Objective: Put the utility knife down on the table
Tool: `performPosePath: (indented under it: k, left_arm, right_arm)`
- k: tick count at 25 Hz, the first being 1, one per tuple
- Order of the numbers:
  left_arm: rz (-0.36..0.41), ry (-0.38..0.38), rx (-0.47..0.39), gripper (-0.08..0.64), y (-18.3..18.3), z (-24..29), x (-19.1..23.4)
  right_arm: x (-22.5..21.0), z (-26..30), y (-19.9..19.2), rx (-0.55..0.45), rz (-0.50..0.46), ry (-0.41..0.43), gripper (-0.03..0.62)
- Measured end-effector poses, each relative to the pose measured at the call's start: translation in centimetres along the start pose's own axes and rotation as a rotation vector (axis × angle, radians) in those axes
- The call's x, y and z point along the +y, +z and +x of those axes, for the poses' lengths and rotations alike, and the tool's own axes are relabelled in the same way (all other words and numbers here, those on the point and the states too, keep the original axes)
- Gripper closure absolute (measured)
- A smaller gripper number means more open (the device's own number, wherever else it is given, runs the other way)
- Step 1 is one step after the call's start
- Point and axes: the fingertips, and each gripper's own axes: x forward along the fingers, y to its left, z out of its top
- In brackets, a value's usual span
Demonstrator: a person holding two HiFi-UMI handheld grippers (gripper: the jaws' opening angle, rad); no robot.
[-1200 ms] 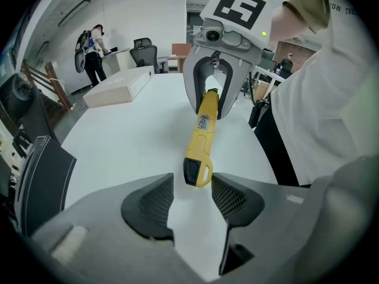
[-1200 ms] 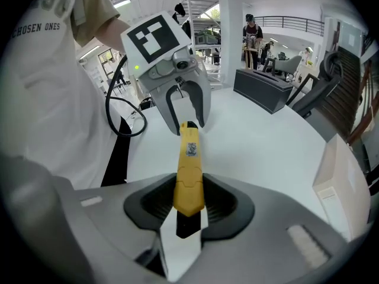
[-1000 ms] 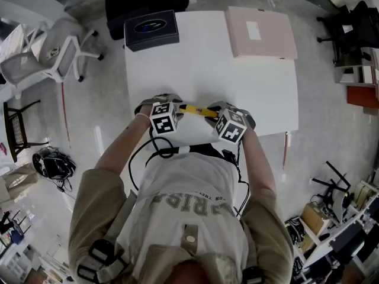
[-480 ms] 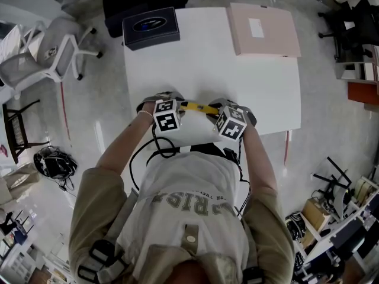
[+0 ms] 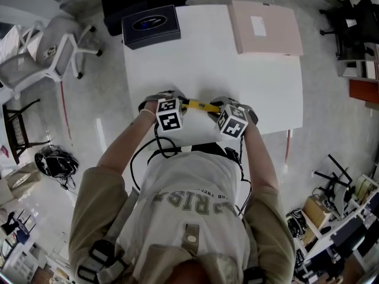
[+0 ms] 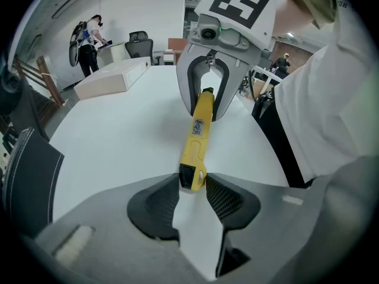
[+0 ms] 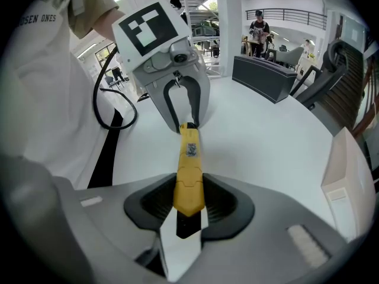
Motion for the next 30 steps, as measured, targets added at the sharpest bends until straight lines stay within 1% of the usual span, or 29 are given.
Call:
performPosePath:
  k: [9,20,24,30]
  left_arm:
    - [-0.017,-0.007,0.002,0.417,0.0,0.2,0.2]
    - [-0.021,-0.013,0.023,0.423,-0.1,0.3,0.3]
    - [-0.022,-0.017,0.024,0.423,-0.1,0.4,0.3]
    - [-0.026,-0.022,-0.004,0.426,-0.2,0.4,0.4]
  right_arm:
    - [-0.2,0.4,-0.3,0.005,0.010,0.005,0.460]
    - [-0.4,1.1,-1.0,0.014,0.020,-0.008,0.459]
    - [-0.5,1.3,-1.2,0.016,0.040,-0.021,0.457]
    - [-0.7,1.4,-1.1,0.001,0.080,-0.022,0.453]
